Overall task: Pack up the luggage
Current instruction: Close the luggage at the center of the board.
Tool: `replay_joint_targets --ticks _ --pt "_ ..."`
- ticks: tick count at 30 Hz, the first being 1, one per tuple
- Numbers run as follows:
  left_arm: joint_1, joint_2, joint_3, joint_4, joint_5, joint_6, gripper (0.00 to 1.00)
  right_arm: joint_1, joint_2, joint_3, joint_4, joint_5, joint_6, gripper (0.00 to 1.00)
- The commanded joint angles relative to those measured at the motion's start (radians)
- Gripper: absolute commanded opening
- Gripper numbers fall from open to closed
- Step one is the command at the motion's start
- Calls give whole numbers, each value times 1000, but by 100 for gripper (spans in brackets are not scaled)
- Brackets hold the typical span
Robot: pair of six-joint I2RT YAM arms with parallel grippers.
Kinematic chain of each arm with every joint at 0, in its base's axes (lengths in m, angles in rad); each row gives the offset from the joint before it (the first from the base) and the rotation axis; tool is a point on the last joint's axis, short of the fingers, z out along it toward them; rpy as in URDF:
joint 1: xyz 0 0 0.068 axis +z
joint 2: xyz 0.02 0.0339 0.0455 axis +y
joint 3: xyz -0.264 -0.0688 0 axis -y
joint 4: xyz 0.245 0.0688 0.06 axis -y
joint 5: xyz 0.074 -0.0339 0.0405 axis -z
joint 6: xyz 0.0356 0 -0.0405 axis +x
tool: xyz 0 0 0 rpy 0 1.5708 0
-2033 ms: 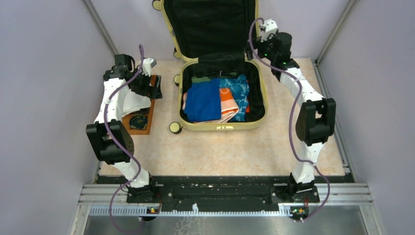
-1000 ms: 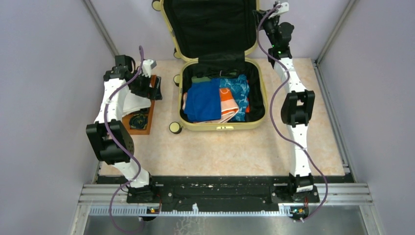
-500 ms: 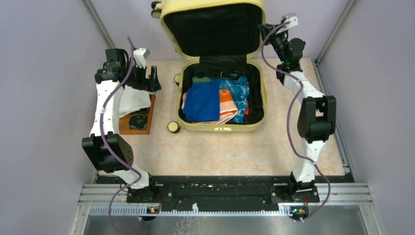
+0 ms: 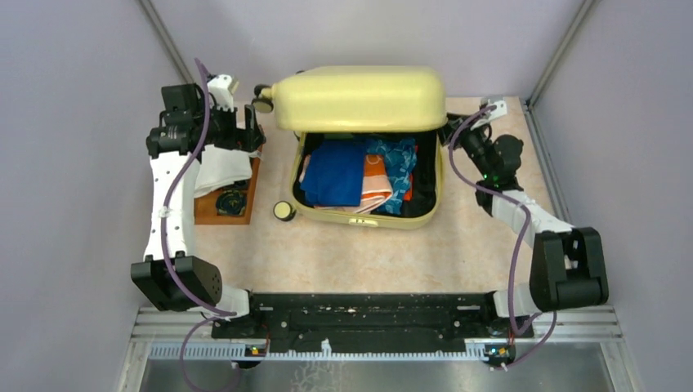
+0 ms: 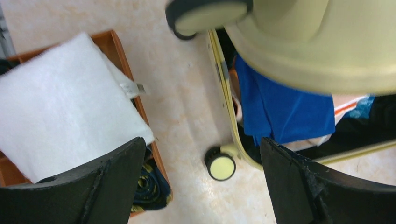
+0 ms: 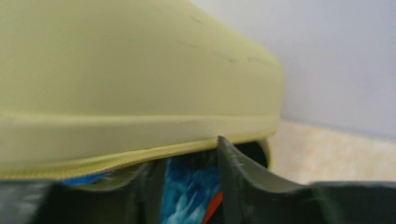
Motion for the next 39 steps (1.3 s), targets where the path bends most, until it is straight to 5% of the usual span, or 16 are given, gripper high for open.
replay_joint_targets --ticks 1,6,13,19,29,39 --pt "2 -53 -117 20 -48 17 98 11 -192 -152 -48 80 194 50" --pt "1 -81 -229 20 -78 68 98 10 -325 -251 -295 177 346 65" --pt "2 -94 -350 13 -57 121 98 9 -464 -284 -633 358 427 66" --pt "2 -99 -399 -45 2 198 98 0 -418 -188 -738 478 439 68" --pt "8 -63 -11 -149 -104 183 98 -28 -122 -12 -857 389 476 64" --pt "-36 268 53 73 -377 44 93 -29 -36 -90 -798 296 481 56"
